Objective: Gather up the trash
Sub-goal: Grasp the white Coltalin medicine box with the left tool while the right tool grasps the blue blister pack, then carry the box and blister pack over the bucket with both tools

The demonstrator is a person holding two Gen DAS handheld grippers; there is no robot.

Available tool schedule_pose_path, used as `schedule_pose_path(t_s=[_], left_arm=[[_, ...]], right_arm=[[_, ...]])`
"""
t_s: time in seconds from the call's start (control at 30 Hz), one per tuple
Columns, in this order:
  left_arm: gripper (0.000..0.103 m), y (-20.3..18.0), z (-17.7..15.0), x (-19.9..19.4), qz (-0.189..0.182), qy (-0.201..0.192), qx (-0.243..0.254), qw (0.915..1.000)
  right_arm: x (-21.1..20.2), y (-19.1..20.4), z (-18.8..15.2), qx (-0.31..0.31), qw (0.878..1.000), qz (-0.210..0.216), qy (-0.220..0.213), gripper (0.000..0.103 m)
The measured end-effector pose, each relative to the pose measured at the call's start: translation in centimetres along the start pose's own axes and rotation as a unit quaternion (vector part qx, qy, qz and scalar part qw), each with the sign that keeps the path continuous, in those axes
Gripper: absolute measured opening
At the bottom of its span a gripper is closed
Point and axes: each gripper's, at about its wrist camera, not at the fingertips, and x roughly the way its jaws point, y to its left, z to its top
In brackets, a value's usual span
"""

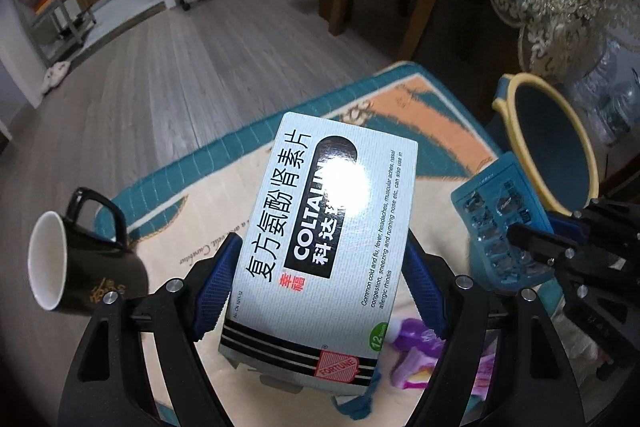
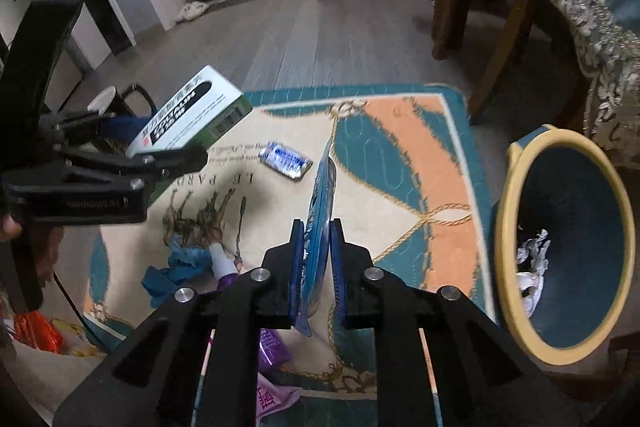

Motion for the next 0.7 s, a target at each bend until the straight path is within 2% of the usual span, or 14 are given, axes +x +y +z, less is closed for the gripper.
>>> schedule_pose_path(t_s=[0.27, 0.43, 0.6, 0.7], left_arm=[[0.078, -2.6, 0.3, -2.9, 0.02, -0.029, -0.006, 0.9994], [0.078, -4.5, 0.8, -4.8, 0.038, -0.052, 0.014, 0.9979], [0.078, -5.9, 1.2, -6.5, 0.022, -0.075, 0.002, 0.9969], [0.078, -7.6, 1.8, -7.0, 0.018, -0.088, 0.006, 0.996]], right_arm=[[-4.1, -2.4, 2.6, 0.009, 0.999, -0.021, -0.027, 0.012], [-7.0, -4.2, 4.1, 0.004, 0.999, -0.022, -0.044, 0.012], [-10.0, -6.4, 5.7, -0.03, 0.997, -0.025, -0.069, 0.012], [-11.2, -9.5, 6.0, -0.018, 0.996, -0.037, -0.081, 0.012]])
